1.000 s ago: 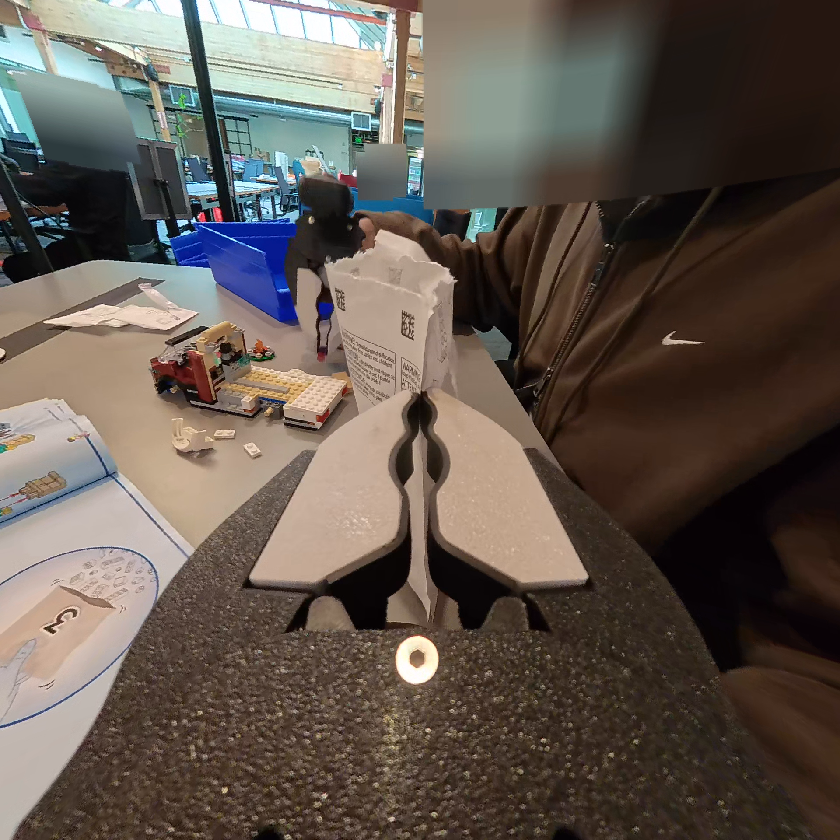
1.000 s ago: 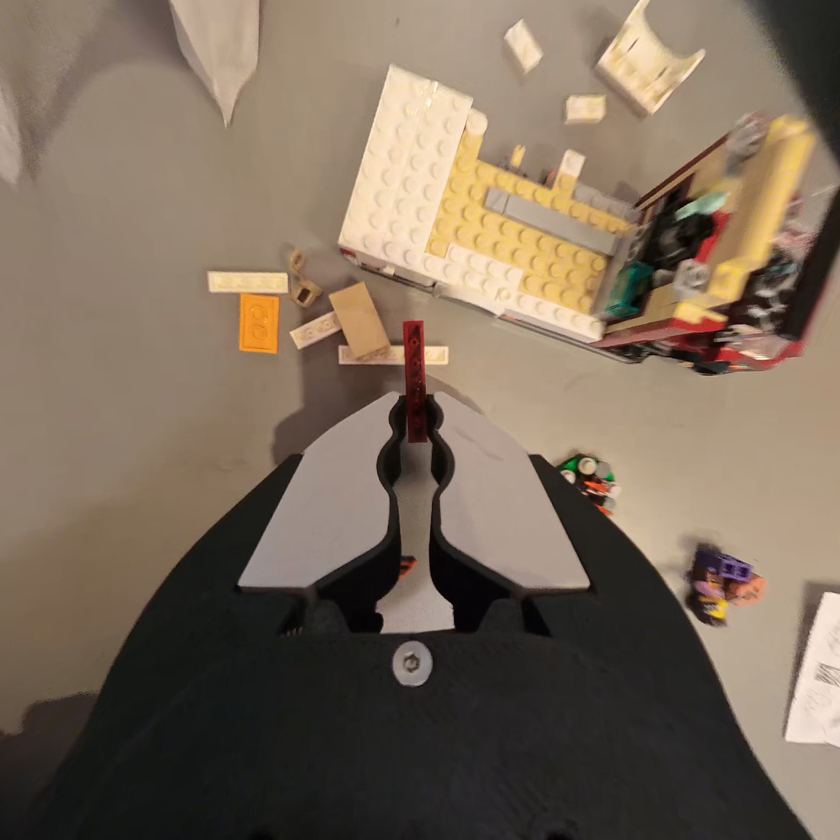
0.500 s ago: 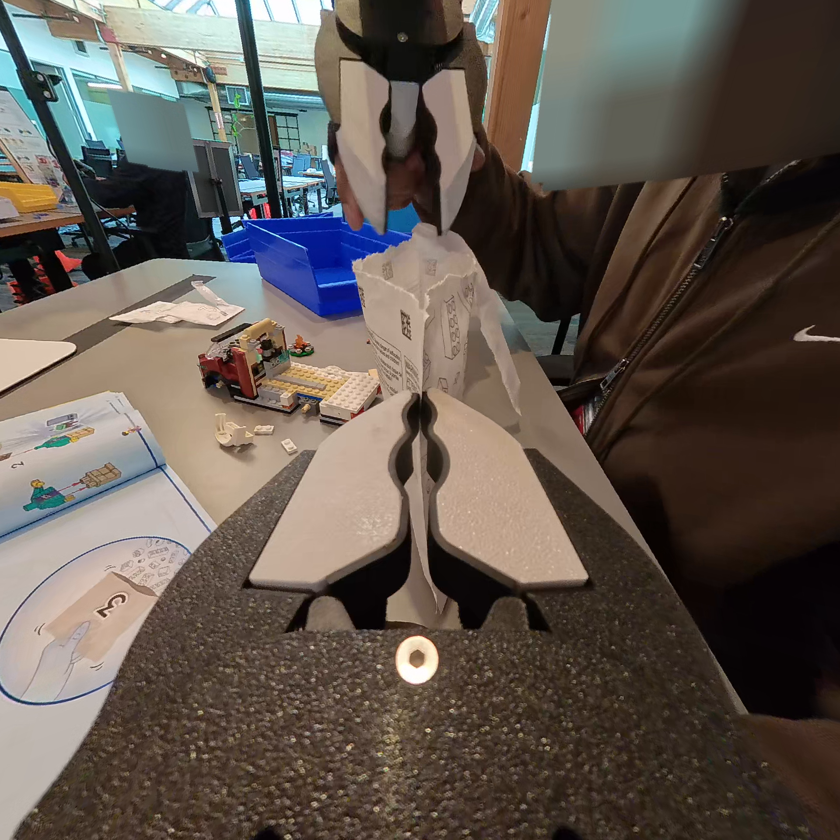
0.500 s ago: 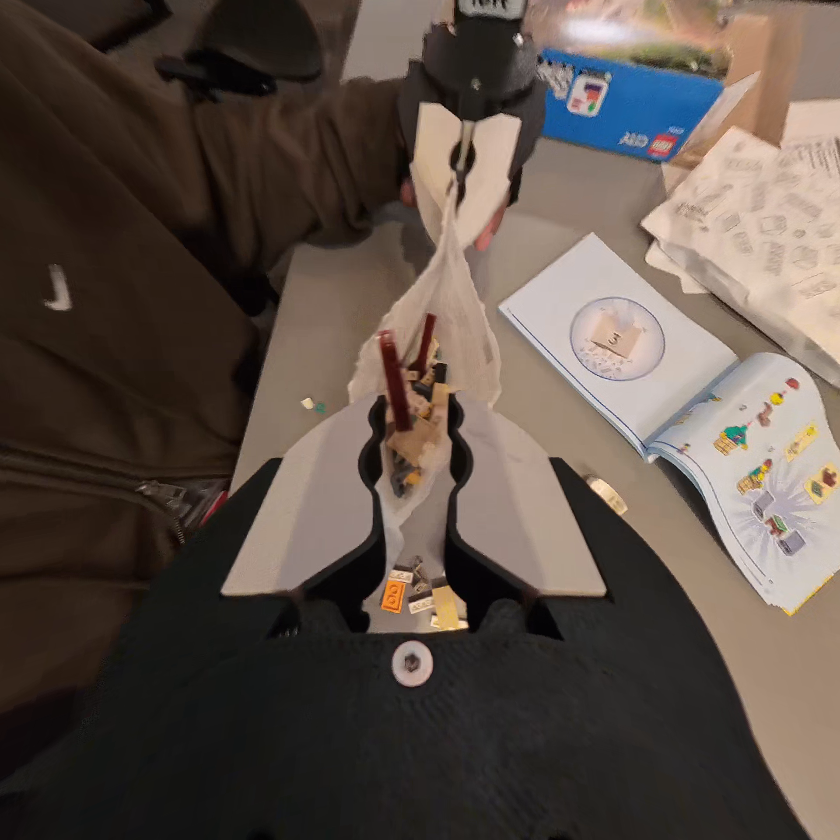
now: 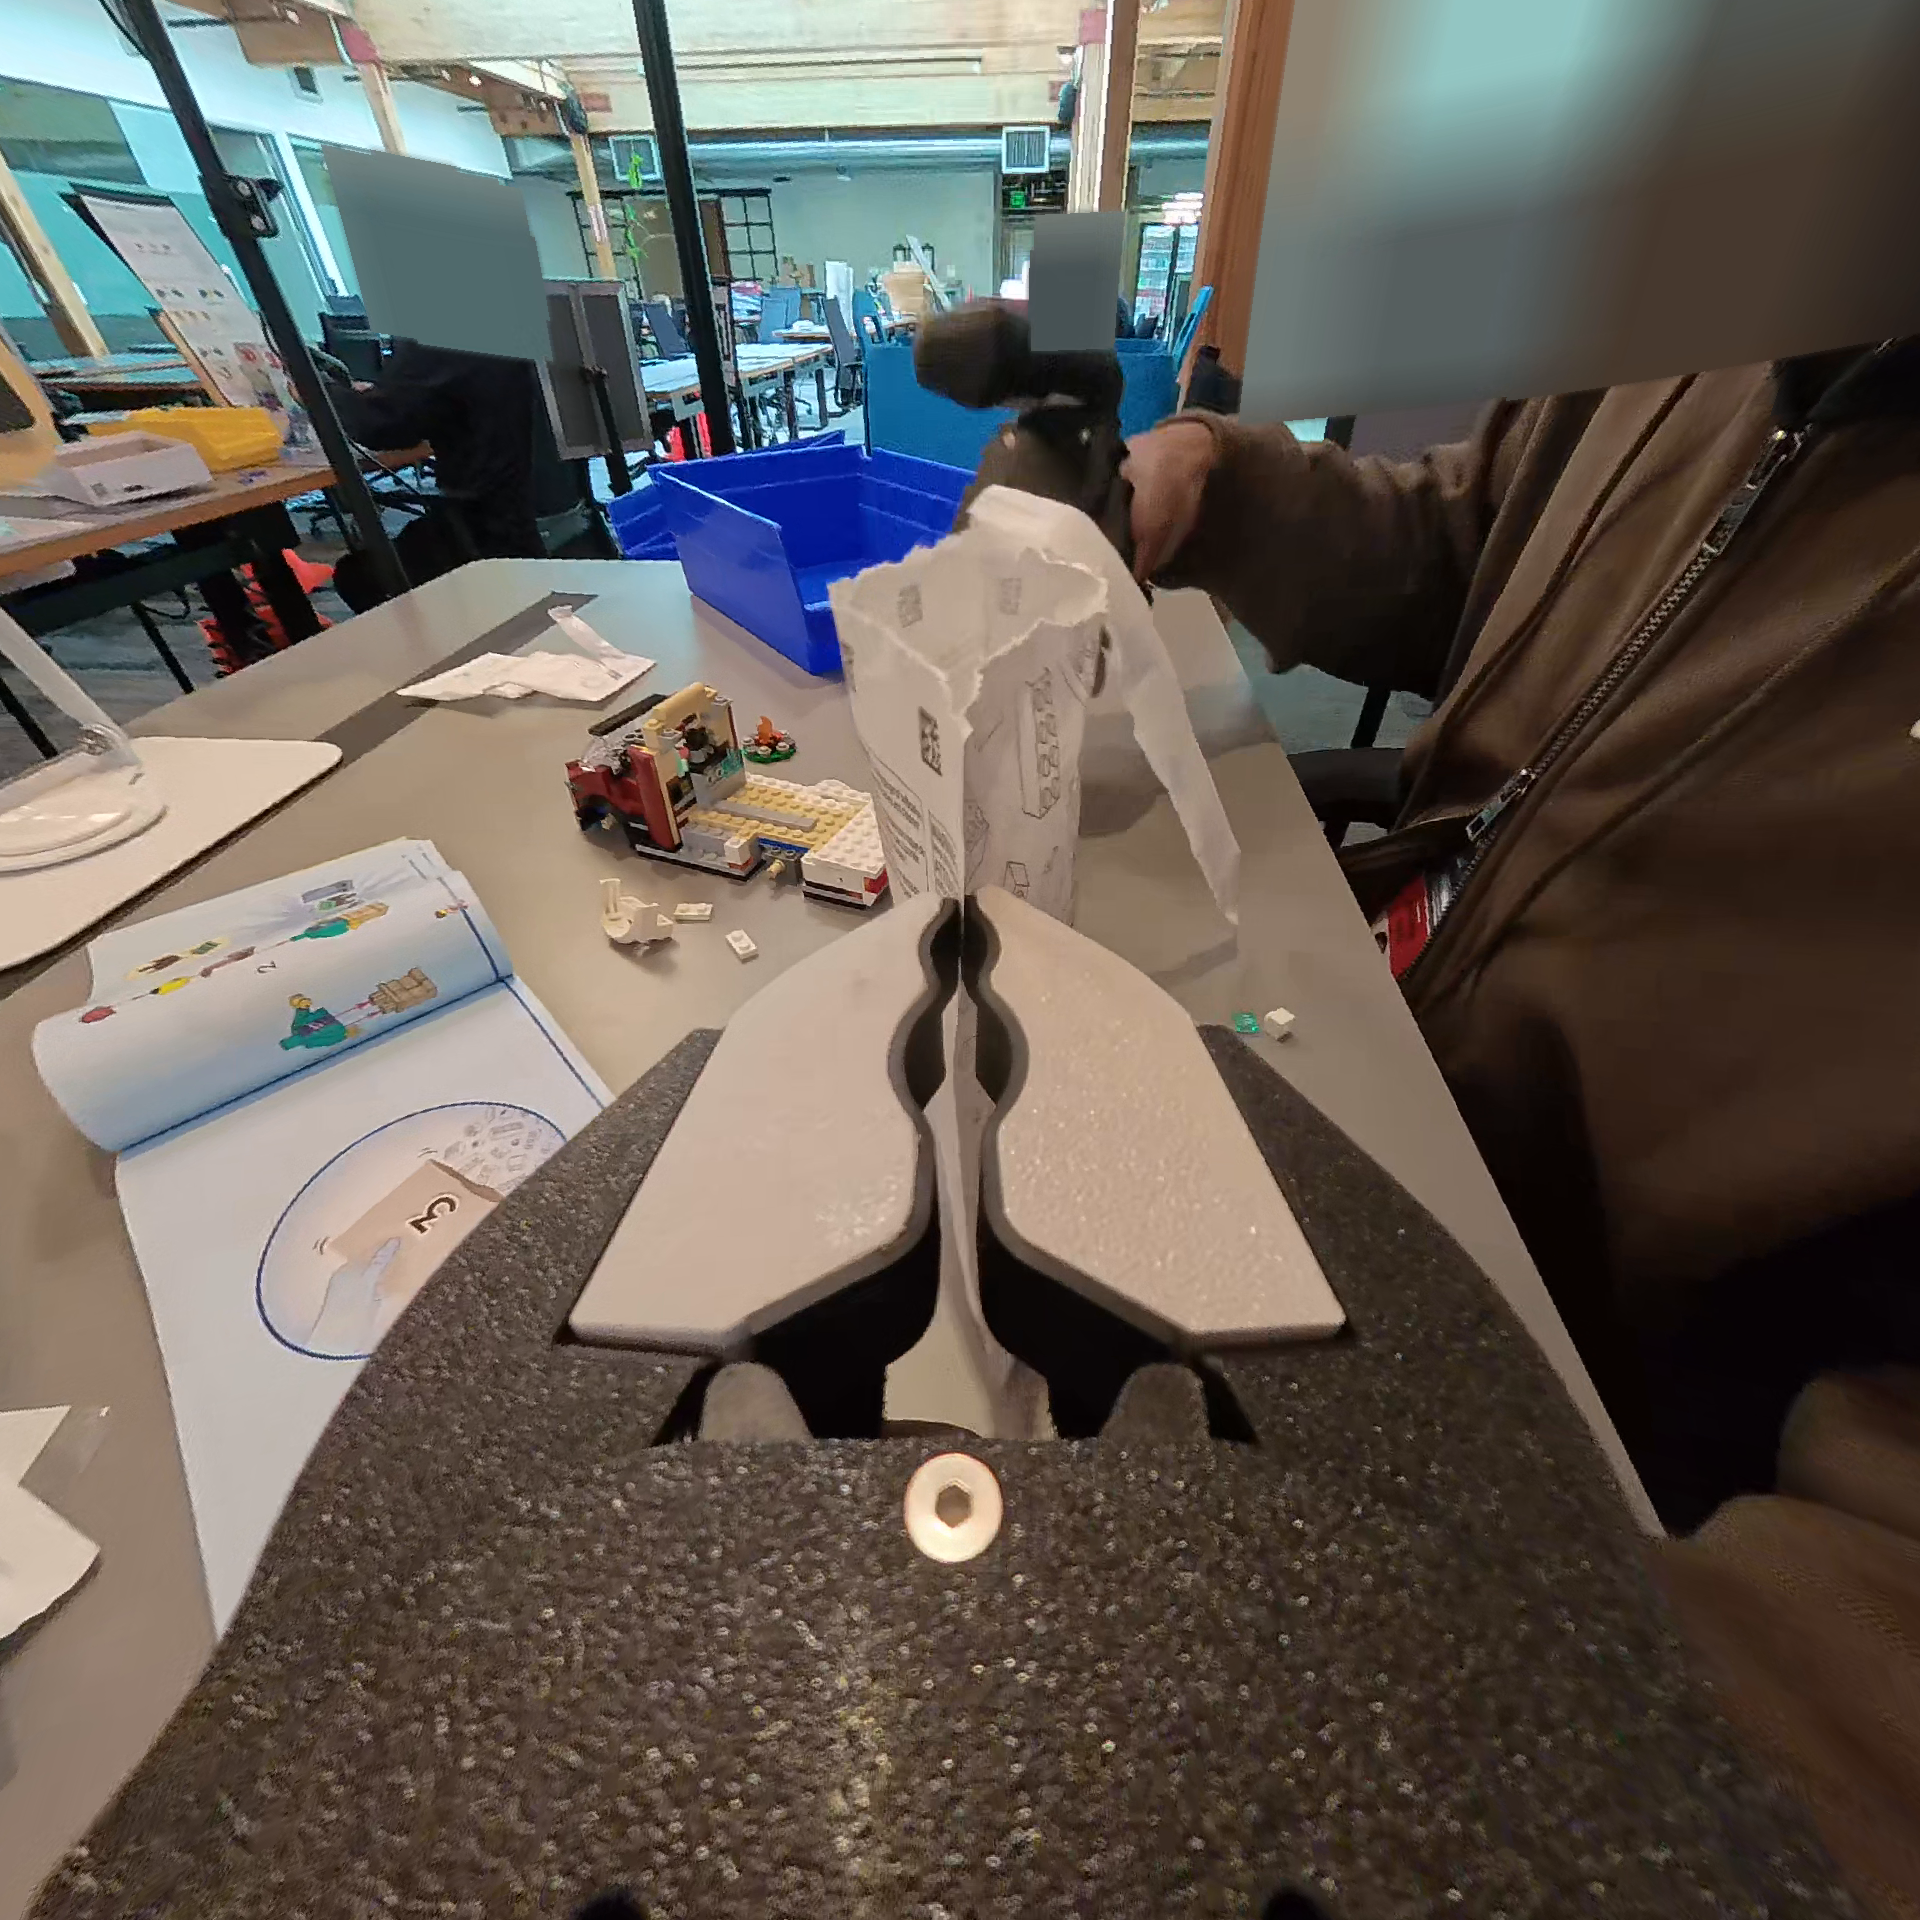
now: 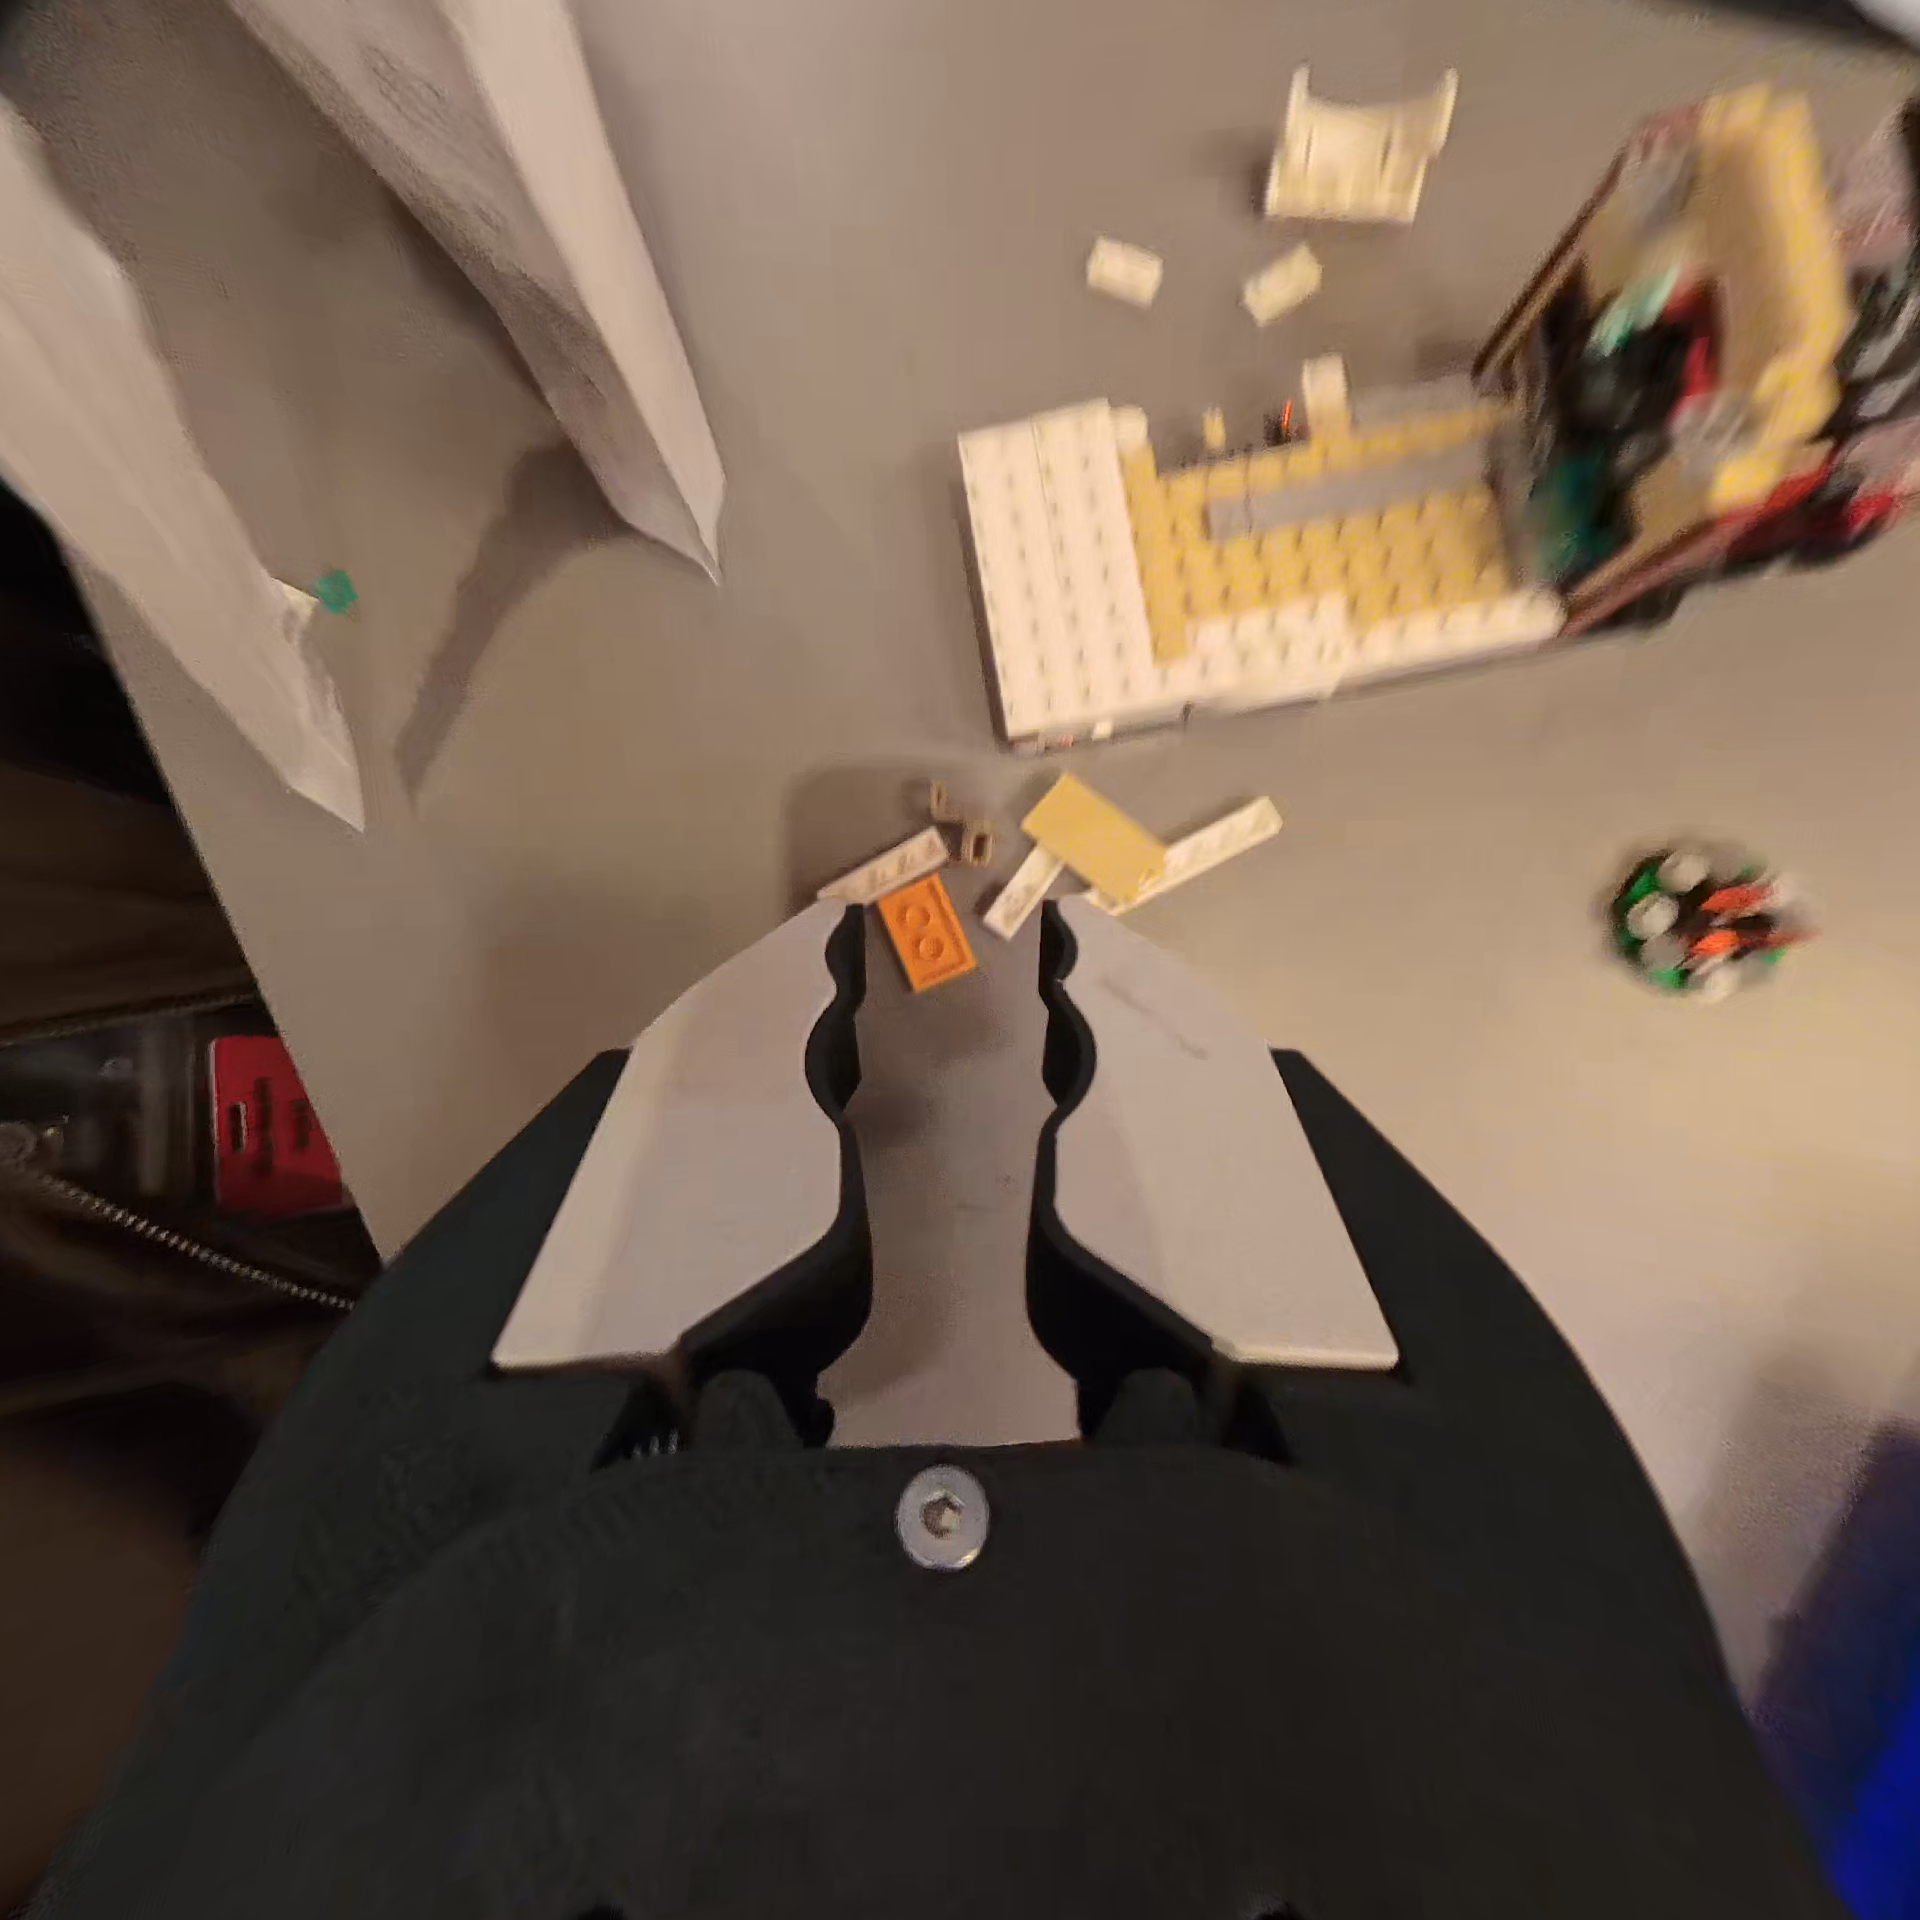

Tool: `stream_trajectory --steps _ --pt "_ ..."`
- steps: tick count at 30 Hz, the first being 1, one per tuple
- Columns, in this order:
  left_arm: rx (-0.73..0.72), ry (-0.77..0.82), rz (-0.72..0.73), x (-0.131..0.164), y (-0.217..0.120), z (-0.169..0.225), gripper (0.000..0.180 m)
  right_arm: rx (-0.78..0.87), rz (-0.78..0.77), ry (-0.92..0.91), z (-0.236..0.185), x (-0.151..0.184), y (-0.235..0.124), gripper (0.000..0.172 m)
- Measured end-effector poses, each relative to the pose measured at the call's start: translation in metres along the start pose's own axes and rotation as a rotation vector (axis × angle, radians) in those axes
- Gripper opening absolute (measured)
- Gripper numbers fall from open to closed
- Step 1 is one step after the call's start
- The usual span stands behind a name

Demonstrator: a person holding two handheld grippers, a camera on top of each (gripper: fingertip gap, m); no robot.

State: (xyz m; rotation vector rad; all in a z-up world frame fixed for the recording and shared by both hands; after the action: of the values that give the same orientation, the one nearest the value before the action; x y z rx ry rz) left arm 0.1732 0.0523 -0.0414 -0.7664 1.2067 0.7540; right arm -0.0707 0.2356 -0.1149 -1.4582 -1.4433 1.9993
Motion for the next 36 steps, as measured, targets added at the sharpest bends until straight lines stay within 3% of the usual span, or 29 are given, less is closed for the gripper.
stream_trajectory --steps 8,11,16,24,31,34,36 --pt "-0.006 -0.03 -0.015 0.005 0.008 -0.006 0.0 0.119 0.002 0.099 -0.019 0.016 0.036 0.052" --pt "-0.009 -0.034 -0.013 0.006 0.008 -0.007 0.0 0.163 -0.023 0.063 -0.018 0.015 0.039 0.044" --pt "-0.006 -0.03 -0.014 0.006 0.009 -0.006 0.0 0.136 -0.014 0.057 -0.02 0.015 0.039 0.009" --pt "0.018 -0.034 -0.02 0.006 0.011 -0.003 0.0 0.103 0.069 0.044 -0.021 0.01 0.029 0.005" --pt "0.027 -0.037 -0.022 0.007 0.013 -0.002 0.0 0.118 0.26 -0.032 -0.009 -0.03 -0.03 0.0" --pt "0.025 -0.035 -0.024 0.007 0.013 -0.002 0.0 0.113 0.196 -0.082 -0.003 -0.028 -0.033 0.001" --pt "0.026 -0.037 -0.026 0.007 0.013 -0.001 0.0 0.058 0.146 -0.088 -0.004 -0.015 -0.021 0.015"
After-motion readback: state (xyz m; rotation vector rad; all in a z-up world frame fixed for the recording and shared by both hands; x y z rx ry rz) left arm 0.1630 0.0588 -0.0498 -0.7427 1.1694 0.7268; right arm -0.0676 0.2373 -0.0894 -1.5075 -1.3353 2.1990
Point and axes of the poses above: each gripper's, where its closed fingertips meet, y out along the fingers, x out of its underside, z = x × y across the jaws, the point moved 3 cm from there along -y, back along the fingers, and after that the axes turned 11 degrees about -y, right-handed, at the moved point
